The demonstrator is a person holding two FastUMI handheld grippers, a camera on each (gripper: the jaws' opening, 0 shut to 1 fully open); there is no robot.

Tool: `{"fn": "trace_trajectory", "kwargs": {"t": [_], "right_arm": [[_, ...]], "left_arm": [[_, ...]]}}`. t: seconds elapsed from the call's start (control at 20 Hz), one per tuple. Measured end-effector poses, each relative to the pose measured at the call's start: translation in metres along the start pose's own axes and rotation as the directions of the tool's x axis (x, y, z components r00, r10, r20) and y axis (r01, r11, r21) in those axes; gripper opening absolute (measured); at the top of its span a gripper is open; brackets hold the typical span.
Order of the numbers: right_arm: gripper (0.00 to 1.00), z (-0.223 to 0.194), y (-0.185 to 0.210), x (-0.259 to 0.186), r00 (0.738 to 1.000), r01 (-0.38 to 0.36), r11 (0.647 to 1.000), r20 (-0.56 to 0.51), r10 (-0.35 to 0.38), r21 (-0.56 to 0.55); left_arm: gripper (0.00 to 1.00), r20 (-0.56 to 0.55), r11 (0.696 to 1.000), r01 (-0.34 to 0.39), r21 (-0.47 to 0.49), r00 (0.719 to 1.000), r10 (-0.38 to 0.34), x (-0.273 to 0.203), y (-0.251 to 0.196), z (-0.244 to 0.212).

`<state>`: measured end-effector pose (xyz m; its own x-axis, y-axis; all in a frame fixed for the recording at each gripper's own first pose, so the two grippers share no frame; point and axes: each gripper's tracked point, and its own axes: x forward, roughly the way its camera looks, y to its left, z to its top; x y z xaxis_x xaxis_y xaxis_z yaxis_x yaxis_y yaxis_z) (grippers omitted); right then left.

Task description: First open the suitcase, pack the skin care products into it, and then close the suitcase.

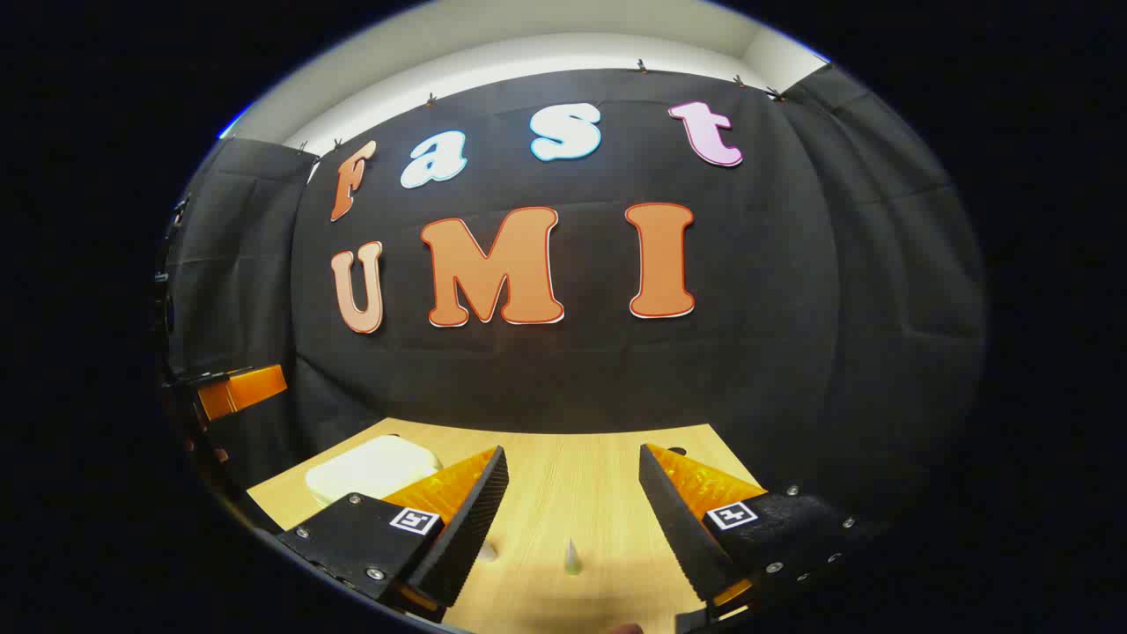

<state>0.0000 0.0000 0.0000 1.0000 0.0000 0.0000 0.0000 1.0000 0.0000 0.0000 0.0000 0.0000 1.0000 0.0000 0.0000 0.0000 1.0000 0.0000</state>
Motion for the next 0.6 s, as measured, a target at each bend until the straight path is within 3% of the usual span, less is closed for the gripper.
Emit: {"fn": "trace_trajectory", "kwargs": {"t": [0.15, 0.25, 0.45, 0.6], "right_arm": [[0.95, 0.004, 0.0, 0.01, 0.996, -0.093, 0.994, 0.004, 0.093, 0.049], [0.95, 0.005, -0.005, 0.018, 0.994, -0.111, 0.991, 0.004, 0.111, 0.074], [0.94, 0.009, -0.024, 0.034, 1.0, -0.02, 1.0, 0.008, 0.02, 0.014], [0.95, 0.012, -0.019, 0.04, 0.998, 0.053, 0.998, 0.024, -0.053, 0.017]], "left_arm": [[0.97, 0.001, 1.0, -0.016, -0.016, 1.0, 0.016, 0.006, -0.019, -0.003], [0.97, -0.006, 1.0, -0.014, -0.025, 1.0, 0.014, 0.011, -0.028, -0.004], [0.97, -0.033, 0.998, 0.054, -0.035, 0.998, -0.055, 0.031, -0.038, -0.01], [0.96, -0.011, 0.997, 0.069, -0.045, 0.997, -0.07, 0.045, -0.02, 0.002]]}}
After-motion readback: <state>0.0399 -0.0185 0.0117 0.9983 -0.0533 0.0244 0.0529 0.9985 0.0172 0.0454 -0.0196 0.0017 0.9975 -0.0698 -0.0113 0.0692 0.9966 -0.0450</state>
